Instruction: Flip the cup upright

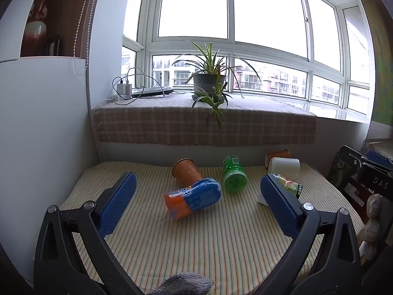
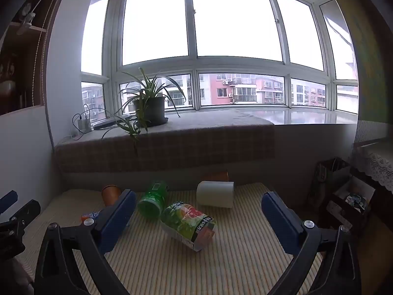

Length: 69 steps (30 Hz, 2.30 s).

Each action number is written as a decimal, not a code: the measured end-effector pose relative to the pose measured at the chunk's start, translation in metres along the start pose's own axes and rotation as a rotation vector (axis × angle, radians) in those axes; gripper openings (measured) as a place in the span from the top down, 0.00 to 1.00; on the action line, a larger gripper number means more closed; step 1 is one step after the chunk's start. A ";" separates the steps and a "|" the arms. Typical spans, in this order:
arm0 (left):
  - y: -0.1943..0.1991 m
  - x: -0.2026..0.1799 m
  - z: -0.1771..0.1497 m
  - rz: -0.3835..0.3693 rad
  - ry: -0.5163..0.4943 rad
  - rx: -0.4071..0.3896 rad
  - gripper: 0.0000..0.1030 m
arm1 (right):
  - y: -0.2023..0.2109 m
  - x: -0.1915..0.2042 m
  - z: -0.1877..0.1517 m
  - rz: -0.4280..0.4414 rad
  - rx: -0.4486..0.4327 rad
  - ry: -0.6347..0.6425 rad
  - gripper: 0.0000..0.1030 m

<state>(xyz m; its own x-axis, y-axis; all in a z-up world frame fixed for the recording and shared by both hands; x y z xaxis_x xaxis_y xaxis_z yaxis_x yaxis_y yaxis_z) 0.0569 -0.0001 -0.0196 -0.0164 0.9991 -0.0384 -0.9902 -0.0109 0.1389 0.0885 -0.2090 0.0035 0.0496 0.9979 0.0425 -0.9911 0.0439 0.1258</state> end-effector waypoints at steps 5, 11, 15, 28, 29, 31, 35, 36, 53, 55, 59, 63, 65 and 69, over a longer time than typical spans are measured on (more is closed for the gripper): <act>0.001 0.001 0.001 0.006 0.009 0.008 0.00 | 0.002 -0.001 0.002 -0.002 -0.001 0.000 0.00; 0.002 0.011 0.000 0.005 0.014 0.009 0.00 | 0.004 -0.001 0.005 0.000 -0.005 -0.003 0.00; -0.003 0.012 0.000 0.011 0.007 0.010 0.00 | 0.004 -0.002 0.005 0.002 -0.005 -0.007 0.00; -0.001 0.011 0.003 0.024 0.015 -0.001 0.00 | 0.002 -0.002 0.002 0.005 0.009 -0.002 0.00; -0.001 0.011 0.002 0.025 0.014 -0.001 0.00 | 0.001 -0.002 0.002 0.005 0.010 -0.002 0.00; -0.001 0.011 0.003 0.024 0.015 -0.001 0.00 | 0.002 -0.002 0.002 0.003 0.009 -0.004 0.00; -0.002 0.011 0.003 0.025 0.016 -0.001 0.00 | 0.001 -0.002 0.002 0.002 0.010 -0.006 0.00; -0.002 0.011 0.003 0.024 0.016 0.000 0.00 | 0.001 -0.001 0.002 0.001 0.011 -0.006 0.00; -0.001 0.009 0.008 0.024 0.012 -0.003 0.00 | 0.001 -0.001 0.002 0.004 0.010 -0.005 0.00; -0.001 0.008 0.008 0.025 0.012 -0.004 0.00 | 0.001 -0.001 0.001 0.004 0.013 -0.004 0.00; -0.001 0.008 0.011 0.024 0.008 -0.003 0.00 | 0.001 -0.001 -0.001 0.007 0.018 -0.008 0.00; -0.001 0.008 0.011 0.023 0.007 -0.003 0.00 | 0.000 -0.002 -0.002 0.007 0.019 -0.009 0.00; 0.000 0.007 0.011 0.021 0.008 -0.003 0.00 | 0.001 -0.002 -0.002 0.008 0.020 -0.010 0.00; 0.000 0.006 0.011 0.021 0.007 -0.002 0.00 | -0.001 -0.003 -0.004 0.010 0.025 -0.009 0.00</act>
<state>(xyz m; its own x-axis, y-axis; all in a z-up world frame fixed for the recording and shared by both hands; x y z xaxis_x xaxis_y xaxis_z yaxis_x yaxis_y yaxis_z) 0.0588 0.0069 -0.0085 -0.0379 0.9984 -0.0423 -0.9900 -0.0318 0.1376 0.0885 -0.2115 -0.0008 0.0408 0.9977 0.0533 -0.9881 0.0324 0.1505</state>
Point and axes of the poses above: each gripper's, at about its wrist camera, not at the fingertips, and y roughly against the way its jaws point, x to its left, z to its top, the point moved 6 cm from there along -y, roughly the way its jaws point, and after that the axes turned 11 degrees about -x, right-handed, at the moved point
